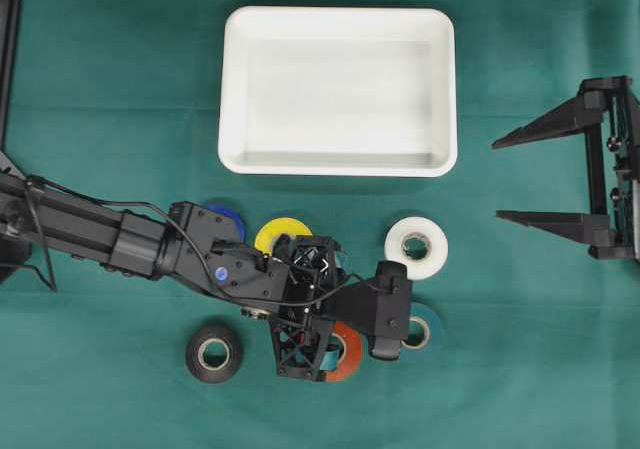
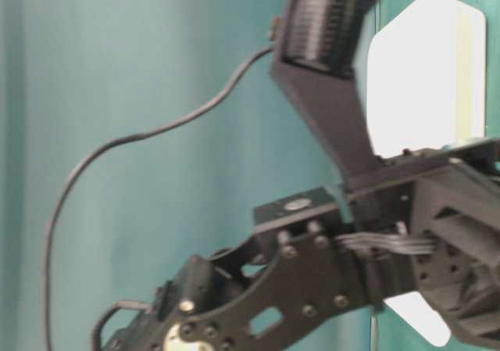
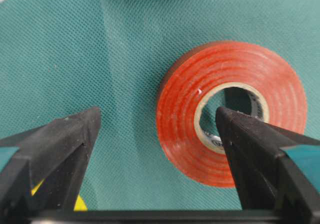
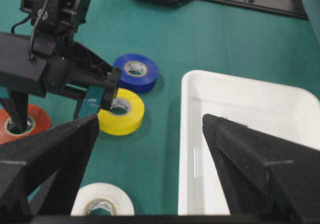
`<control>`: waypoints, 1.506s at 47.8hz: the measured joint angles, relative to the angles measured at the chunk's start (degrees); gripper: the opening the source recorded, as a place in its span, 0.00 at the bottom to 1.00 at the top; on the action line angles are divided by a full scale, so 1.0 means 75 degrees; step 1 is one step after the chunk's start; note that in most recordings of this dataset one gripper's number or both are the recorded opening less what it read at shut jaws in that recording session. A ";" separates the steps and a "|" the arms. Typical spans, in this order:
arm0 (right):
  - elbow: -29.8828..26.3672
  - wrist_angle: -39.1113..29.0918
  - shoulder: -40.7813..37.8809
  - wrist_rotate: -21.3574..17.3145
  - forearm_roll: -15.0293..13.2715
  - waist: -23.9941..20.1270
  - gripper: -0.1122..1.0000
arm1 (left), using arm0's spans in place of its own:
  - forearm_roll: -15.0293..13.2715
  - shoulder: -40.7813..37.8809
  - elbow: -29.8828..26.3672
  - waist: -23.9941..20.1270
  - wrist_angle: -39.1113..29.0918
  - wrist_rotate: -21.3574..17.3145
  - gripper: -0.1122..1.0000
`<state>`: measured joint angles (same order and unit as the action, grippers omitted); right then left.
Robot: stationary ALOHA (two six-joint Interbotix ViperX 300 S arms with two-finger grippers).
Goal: Pick up the tape from a random location and place it into the white case.
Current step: 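Lower the left gripper and pinch the orange-red roll's rim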
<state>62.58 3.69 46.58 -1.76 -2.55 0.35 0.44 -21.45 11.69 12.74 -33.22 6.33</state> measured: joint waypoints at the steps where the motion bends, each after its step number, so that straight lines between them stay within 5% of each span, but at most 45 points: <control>1: 0.0000 0.0000 0.0000 0.0012 0.0000 0.0000 0.92 | 0.0000 -0.0023 0.0000 0.0012 0.0000 0.0000 1.00; 22: 0.0000 0.0000 -0.0047 0.0012 0.0000 0.0000 0.92 | 0.0012 -0.0105 -0.0012 -0.0047 0.0012 0.0000 0.97; 26: 0.0000 0.0000 -0.0035 0.0012 0.0000 0.0000 0.92 | 0.0012 -0.0105 -0.0035 -0.0047 -0.0012 -0.0012 0.85; 37: 0.0000 0.0000 -0.0035 0.0012 0.0000 0.0023 0.92 | 0.0023 -0.0105 -0.0117 -0.0082 -0.0047 0.0000 0.30; 72: 0.0000 0.0000 -0.0082 0.0012 0.0000 0.0035 0.92 | 0.0023 0.0199 -0.0141 -0.0059 -0.0375 0.0035 0.30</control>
<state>62.58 3.69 45.97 -1.67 -2.55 0.62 0.62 -19.95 10.63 12.30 -36.04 6.59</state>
